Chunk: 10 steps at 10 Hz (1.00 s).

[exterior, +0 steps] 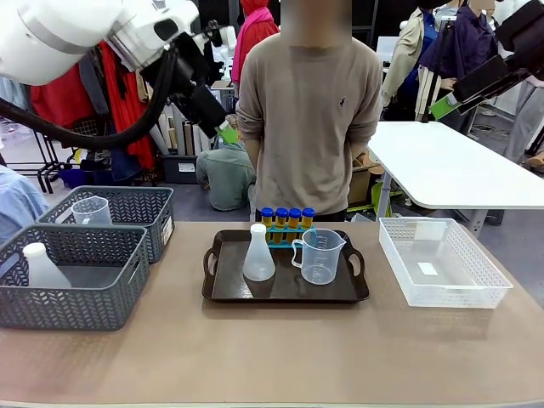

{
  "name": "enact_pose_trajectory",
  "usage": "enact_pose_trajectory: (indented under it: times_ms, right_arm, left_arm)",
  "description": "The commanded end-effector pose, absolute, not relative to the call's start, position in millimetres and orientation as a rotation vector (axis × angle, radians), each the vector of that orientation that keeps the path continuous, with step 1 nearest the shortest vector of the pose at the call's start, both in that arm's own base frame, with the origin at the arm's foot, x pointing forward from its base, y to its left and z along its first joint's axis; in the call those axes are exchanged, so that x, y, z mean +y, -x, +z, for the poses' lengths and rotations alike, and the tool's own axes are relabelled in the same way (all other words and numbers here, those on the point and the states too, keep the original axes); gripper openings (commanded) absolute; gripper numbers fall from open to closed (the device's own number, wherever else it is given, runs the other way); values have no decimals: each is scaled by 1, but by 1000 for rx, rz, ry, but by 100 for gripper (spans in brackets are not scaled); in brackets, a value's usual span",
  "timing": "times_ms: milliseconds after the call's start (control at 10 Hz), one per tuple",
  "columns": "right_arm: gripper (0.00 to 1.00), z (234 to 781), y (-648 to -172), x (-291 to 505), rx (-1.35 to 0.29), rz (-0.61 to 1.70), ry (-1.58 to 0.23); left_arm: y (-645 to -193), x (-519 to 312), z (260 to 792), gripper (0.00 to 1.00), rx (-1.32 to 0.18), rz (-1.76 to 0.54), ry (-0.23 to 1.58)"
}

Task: Prepare the laboratory tools.
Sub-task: Pick up one Small flask and place it on the Handle tray.

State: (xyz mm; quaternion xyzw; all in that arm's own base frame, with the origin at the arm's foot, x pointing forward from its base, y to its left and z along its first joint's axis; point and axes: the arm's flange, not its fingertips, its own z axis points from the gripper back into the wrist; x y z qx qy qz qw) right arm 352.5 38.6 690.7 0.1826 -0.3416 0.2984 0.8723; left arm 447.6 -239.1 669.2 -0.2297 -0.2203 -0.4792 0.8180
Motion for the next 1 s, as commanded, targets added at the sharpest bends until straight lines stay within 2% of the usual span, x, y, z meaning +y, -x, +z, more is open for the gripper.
enact_pose_trajectory:
  times_ms: [0,200,600,900]
  right_arm:
    - [100,691,-353,39,-720,631,-399]
    - [100,691,-353,39,-720,631,-399]
    - [100,691,-353,39,-720,631,-399]
    - [100,691,-353,39,-720,631,-399]
  left_arm:
    - [-435,-208,683,100,-516,-1023,546]
    - [-427,-174,706,100,-630,-1002,563]
    - [-418,-155,716,100,-620,-1061,644]
    - [-413,-158,713,100,-680,-1155,576]
